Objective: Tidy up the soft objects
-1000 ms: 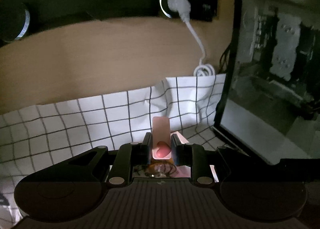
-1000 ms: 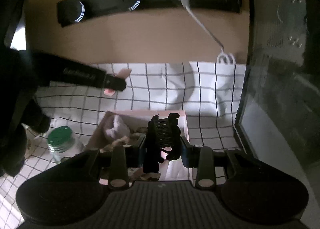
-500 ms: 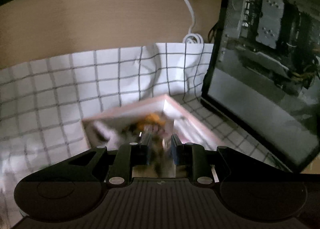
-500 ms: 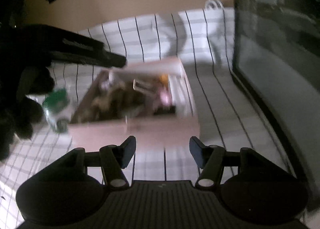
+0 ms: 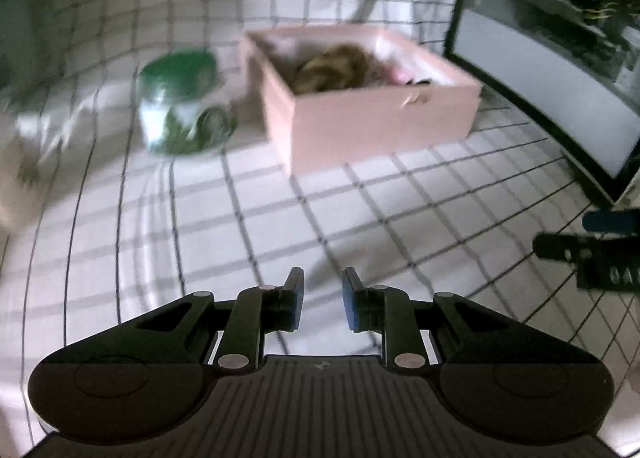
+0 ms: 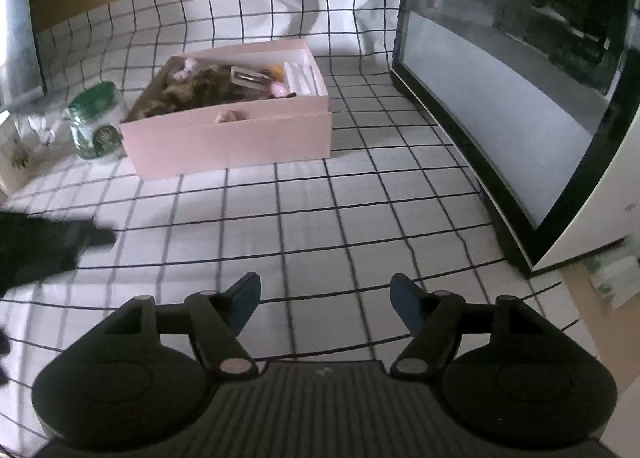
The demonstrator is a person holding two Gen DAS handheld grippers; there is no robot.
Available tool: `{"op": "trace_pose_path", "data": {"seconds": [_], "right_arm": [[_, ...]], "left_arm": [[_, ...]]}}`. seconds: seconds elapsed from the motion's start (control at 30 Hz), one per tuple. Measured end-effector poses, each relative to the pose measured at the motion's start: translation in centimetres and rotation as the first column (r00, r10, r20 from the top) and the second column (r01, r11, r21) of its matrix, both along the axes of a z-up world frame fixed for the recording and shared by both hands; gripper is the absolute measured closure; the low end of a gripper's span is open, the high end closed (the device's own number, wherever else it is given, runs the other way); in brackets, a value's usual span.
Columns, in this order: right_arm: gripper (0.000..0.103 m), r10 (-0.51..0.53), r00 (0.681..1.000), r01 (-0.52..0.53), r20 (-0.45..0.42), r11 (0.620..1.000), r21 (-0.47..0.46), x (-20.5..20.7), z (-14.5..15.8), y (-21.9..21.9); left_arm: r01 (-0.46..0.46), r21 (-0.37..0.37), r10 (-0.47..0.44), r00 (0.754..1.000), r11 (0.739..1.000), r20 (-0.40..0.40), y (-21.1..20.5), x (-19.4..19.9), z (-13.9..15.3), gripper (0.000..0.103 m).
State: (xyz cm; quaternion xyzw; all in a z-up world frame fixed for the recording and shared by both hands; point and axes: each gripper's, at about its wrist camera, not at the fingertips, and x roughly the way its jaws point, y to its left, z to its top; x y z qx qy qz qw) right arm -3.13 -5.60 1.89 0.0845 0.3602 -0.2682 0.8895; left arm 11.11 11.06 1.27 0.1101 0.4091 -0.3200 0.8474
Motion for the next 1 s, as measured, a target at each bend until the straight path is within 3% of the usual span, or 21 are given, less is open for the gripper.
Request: {"op": "trace_pose_path", "data": {"seconds": [0.13,0.2,0.3,0.4,0.47,0.5,0.57,0.7,1.0], "right_arm": [[0.03,0.066,0.997,-0.066,-0.051,0.998,-0.003,1.8,-0.8,-1.0],[0.03,0.109,0.992,-0.11,-0.066,0.994,-0.012,2.7,-1.5,-1.4],[0.014,0.154,0.987,-0.156,-0.048,0.987,-0.038,3.4,-2.3,-2.2],[0.0,0.196,0.98,-0.197,-0.025,0.978,-0.07,3.5,-2.8,-3.3],[0.0,0.217,0.976,-0.217,-0.004,0.973,-0.075,3.5,-3.1,-4.1],[0.0,0.234,0.972,-0.233,0.014,0.971,-0.049,3.6,-3.2,-4.7],[0.0,0.259,0.966,-0.259,0.026,0.966,-0.008,3.8,-3.1,-5.9],[0.0,0.284,0.958,-0.283,0.05,0.959,-0.027,4.1,-3.3,-6.9],[0.0,0.293,0.948,-0.285,0.127,0.956,-0.076,3.7,-3.9,-7.3]], "left_arm": [[-0.037,-0.014,0.038,0.998,0.999,0.05,-0.6,-1.7,-0.4,0.076],[-0.014,-0.019,0.016,0.996,1.0,0.092,-1.7,-2.4,-0.7,0.068],[-0.044,-0.045,0.049,0.99,0.998,0.134,-3.0,-3.6,-1.2,0.063],[-0.09,-0.072,0.1,0.985,0.993,0.142,-4.0,-4.3,-1.6,0.045],[-0.103,-0.068,0.113,0.98,0.992,0.161,-5.0,-4.7,-1.9,0.03],[-0.112,-0.067,0.122,0.978,0.991,0.168,-5.3,-4.8,-2.1,0.028],[-0.163,-0.07,0.173,0.969,0.984,0.175,-6.1,-4.7,-2.2,0.027],[-0.255,-0.09,0.268,0.947,0.963,0.175,-6.8,-4.0,-2.3,0.027],[-0.268,-0.071,0.277,0.942,0.961,0.189,-7.3,-3.6,-2.5,0.027]]}}
